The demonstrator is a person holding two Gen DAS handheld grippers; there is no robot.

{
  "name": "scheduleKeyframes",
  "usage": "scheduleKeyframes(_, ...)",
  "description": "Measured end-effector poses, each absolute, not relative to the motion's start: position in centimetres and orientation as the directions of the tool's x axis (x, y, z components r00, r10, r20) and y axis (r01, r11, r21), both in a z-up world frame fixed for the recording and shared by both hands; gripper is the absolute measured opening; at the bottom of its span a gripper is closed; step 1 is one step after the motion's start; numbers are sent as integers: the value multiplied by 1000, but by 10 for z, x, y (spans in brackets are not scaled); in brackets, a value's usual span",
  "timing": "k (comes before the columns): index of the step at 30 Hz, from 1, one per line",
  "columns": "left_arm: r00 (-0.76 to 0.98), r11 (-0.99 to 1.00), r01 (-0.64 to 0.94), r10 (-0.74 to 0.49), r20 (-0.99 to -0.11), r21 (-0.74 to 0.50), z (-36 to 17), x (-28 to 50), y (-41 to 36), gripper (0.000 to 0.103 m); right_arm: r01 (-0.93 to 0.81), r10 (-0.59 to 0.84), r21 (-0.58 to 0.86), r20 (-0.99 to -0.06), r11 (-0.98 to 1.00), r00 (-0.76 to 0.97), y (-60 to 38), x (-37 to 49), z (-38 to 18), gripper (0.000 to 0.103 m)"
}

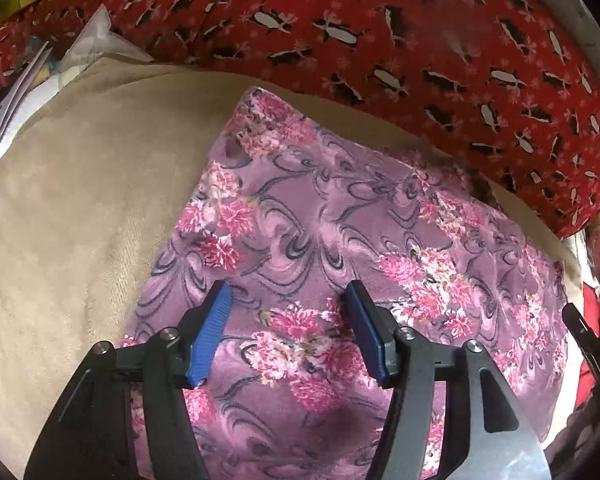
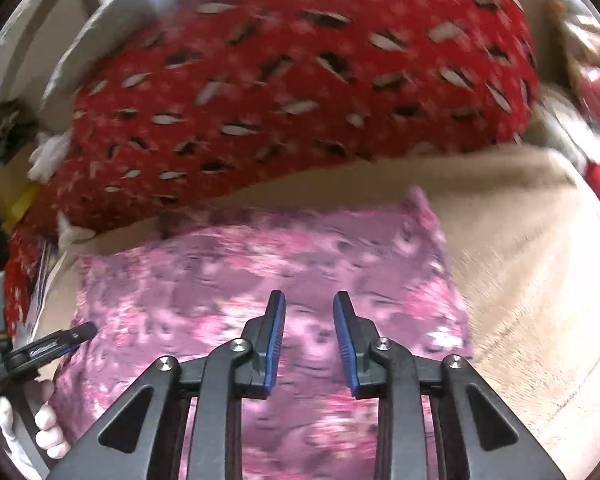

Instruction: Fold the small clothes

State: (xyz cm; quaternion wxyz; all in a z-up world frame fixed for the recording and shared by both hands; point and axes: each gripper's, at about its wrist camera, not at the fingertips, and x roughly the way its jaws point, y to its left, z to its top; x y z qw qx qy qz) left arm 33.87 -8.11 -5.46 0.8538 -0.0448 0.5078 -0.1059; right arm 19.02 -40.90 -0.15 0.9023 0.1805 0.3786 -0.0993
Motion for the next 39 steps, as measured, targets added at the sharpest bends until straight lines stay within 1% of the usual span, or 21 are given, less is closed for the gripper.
scheduleKeyframes(1,459,973,135,-229,-858,-187,-54,338,-81,58,299,-34,246,-717,922,696,-402,192,-2,28)
scheduleKeyframes(2,451,972,134,-235,-861,-195,-53,338,-79,58,285,-21,244,-723,927,690,-395,196,-5,33)
scheduleKeyframes(3,443,970,134,-241,-863,-202,-52,339,-77,58,277,-5,237,-751,931,660,-390,202,-13,42)
scheduleKeyframes(5,437,965,129,-263,-860,-229,-45,337,-69,58,277,11,210,-816,938,579,-382,208,-35,44)
scheduleKeyframes(7,471,964,101,-265,-842,-246,-32,338,-53,58,272,-35,168,-792,947,609,-373,203,-27,46)
scheduleKeyframes(10,499,959,32,-259,-827,-281,-23,342,-25,58,250,17,247,-741,936,672,-366,202,-10,45)
scheduleKeyframes(13,456,942,0,-298,-838,-335,-34,348,-11,58,210,48,269,-714,940,698,-354,223,3,45)
scheduleKeyframes(16,402,945,-13,-296,-867,-328,-54,354,-15,58,189,82,297,-706,936,703,-346,252,2,42)
scheduleKeyframes(18,364,946,-22,-295,-883,-325,-68,358,-20,58,203,98,307,-738,930,668,-343,269,-12,40)
scheduleKeyframes(20,376,949,-21,-284,-882,-314,-72,358,-24,61,236,98,276,-818,932,567,-342,287,-41,41)
scheduleKeyframes(21,379,953,-13,-277,-883,-304,-70,358,-25,61,227,94,266,-817,937,569,-342,286,-44,40)
scheduleKeyframes(22,379,954,-7,-274,-884,-299,-69,358,-26,61,214,80,254,-798,943,598,-341,284,-38,40)
scheduleKeyframes(24,366,949,-16,-288,-885,-316,-66,359,-23,61,211,108,284,-797,935,594,-346,276,-31,40)
scheduleKeyframes(26,369,931,-45,-322,-872,-363,-61,358,-14,61,224,110,304,-784,926,611,-355,256,-23,41)
scheduleKeyframes(28,389,919,-45,-346,-854,-393,-54,357,-8,61,263,43,271,-767,926,640,-369,224,-13,43)
scheduleKeyframes(30,389,926,-46,-329,-860,-375,-54,356,-9,61,339,-84,200,-742,919,665,-385,182,-8,44)
scheduleKeyframes(32,340,938,-52,-307,-889,-344,-67,355,-15,61,414,-152,161,-765,896,626,-403,155,-22,46)
scheduleKeyframes(33,327,945,-43,-294,-898,-325,-72,354,-19,61,418,-117,183,-794,890,596,-411,146,-35,46)
scheduleKeyframes(35,334,964,10,-253,-908,-265,-64,344,-28,61,397,-105,203,-770,895,629,-415,130,-32,45)
scheduleKeyframes(37,307,957,67,-288,-907,-281,-56,335,-27,61,396,-95,207,-778,895,621,-413,122,-19,45)
scheduleKeyframes(39,306,955,62,-295,-905,-290,-50,325,-12,61,389,-90,249,-733,887,675,-409,108,-6,47)
